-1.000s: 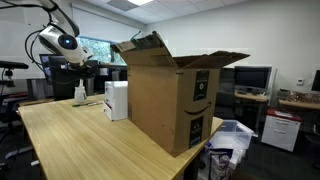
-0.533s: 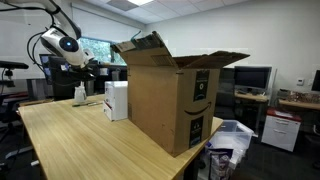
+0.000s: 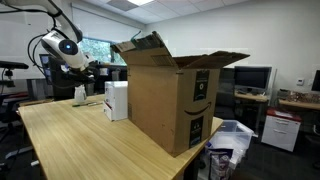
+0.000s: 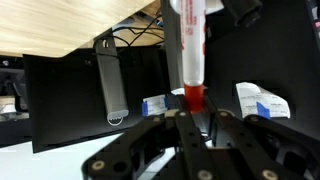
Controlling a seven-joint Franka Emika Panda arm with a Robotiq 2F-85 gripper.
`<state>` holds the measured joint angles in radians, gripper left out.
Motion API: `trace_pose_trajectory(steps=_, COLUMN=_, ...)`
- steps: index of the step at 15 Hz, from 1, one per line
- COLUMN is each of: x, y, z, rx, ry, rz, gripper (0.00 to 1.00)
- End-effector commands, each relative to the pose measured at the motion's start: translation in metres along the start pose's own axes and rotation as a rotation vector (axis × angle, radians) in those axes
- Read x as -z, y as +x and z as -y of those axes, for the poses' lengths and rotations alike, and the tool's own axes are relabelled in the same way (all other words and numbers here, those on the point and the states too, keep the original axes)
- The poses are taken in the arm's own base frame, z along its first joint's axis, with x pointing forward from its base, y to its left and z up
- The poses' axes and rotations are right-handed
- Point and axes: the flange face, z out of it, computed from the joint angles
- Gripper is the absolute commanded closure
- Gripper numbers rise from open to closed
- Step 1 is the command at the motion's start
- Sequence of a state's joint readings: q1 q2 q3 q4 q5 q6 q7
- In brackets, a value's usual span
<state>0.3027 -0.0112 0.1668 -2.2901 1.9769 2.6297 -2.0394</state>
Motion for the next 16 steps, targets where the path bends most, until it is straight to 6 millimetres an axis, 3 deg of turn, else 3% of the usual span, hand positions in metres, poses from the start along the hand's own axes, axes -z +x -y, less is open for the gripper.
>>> trace_pose_trajectory(steps=1, x=0.006, y=-0.016, z=-0.001, rx=-0.041, ry=-0.029, rz=0.013, gripper=0.94)
trace_pose_trajectory(steps=4, x=0.01, y=-0.025, z=0.0, rx=-0.069, ry=-0.041, rz=0.02, gripper=0.94)
trace_pose_trajectory(steps=6, x=0.011, y=-0.027, z=0.001, rx=-0.084, ry=-0.046, rz=0.024, gripper=0.56)
trace_pose_trajectory(steps=11, x=0.016, y=-0.034, z=0.008, rx=-0.075, ry=-0.082, rz=0.092, gripper=0.31)
trace_pose_trajectory(steps=16, x=0.014, y=-0.027, z=0.023, rx=0.045, ry=-0.134, rz=0.227, gripper=0.04)
